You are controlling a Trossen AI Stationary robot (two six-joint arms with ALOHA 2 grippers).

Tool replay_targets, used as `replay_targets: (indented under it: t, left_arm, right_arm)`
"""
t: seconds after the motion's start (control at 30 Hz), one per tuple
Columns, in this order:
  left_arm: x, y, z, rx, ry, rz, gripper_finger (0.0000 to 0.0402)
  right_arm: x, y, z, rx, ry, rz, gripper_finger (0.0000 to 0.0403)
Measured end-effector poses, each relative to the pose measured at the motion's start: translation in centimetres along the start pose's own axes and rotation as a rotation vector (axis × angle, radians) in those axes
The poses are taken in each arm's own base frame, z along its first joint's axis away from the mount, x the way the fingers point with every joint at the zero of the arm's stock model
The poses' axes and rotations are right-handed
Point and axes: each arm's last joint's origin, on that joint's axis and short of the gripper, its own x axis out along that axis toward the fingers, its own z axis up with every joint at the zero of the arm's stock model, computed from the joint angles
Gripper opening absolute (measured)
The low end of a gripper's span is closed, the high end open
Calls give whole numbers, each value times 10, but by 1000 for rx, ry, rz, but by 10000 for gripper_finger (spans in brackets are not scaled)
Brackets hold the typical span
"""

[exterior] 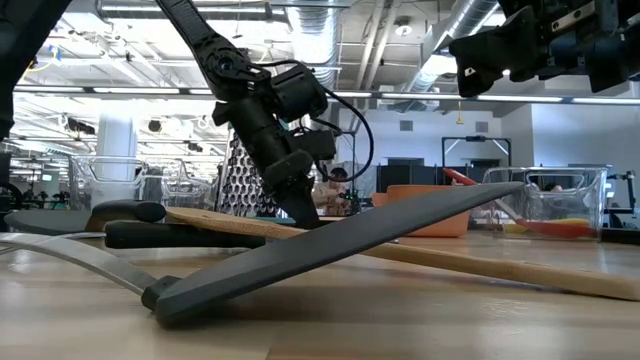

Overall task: Pick & Place Kitchen Items
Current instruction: Put the top silver kitchen knife into the orange bin

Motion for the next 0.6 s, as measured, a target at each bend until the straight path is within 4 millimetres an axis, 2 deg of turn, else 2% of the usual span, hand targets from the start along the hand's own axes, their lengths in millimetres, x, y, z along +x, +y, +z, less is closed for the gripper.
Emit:
replay_targets:
  t: [0.17, 0.6]
  left_arm:
    - [-15, -3, 5, 6, -19, 2, 8]
    - [-75, -6, 27, 22, -164, 16, 8]
  right_arm:
    - [0, 0, 0, 0, 0, 0, 0]
    - [0, 0, 0, 0, 0, 0, 0]
